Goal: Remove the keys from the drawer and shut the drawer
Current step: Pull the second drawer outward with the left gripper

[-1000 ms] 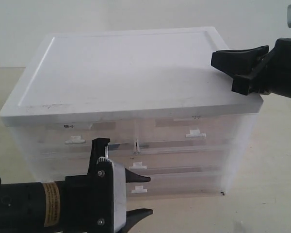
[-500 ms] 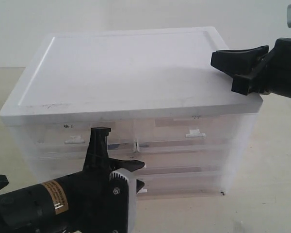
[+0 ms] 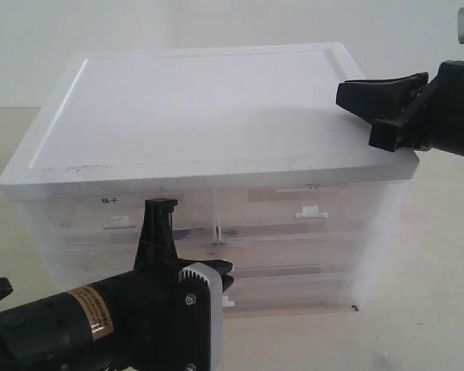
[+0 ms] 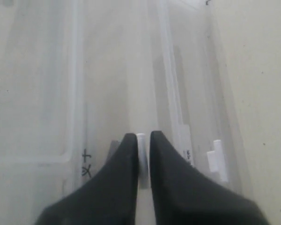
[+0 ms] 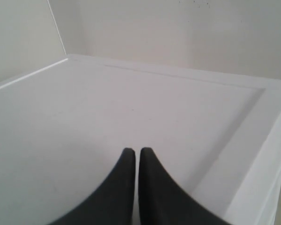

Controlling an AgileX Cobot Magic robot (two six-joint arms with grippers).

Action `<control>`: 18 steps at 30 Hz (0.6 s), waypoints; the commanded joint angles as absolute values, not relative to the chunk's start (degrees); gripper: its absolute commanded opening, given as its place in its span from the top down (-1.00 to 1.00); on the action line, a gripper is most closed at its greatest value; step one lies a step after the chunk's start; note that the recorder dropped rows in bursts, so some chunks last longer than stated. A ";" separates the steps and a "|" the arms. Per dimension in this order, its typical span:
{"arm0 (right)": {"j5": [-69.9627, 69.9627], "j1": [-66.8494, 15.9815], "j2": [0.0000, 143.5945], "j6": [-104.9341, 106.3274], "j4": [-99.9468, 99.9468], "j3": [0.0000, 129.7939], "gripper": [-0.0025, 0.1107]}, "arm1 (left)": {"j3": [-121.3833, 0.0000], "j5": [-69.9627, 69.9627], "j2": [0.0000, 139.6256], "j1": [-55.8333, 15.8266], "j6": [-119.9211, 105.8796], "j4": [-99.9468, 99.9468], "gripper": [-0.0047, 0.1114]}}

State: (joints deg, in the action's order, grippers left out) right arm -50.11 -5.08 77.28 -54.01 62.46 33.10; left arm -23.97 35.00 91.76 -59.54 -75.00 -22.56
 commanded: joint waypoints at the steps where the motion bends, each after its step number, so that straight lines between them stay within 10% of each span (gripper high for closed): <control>1: -48.80 -5.22 78.13 -53.33 65.00 32.75 0.96 | -23.51 27.32 92.32 -64.72 -74.44 -24.16 0.84; 18: -48.80 -5.22 78.13 -53.50 65.00 32.75 0.96 | -23.51 12.61 80.10 -79.57 -101.40 -66.50 0.84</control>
State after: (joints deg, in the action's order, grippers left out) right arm -50.46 -5.08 77.28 -53.81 62.56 33.10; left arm -24.51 21.77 81.66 -76.49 -100.15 -61.84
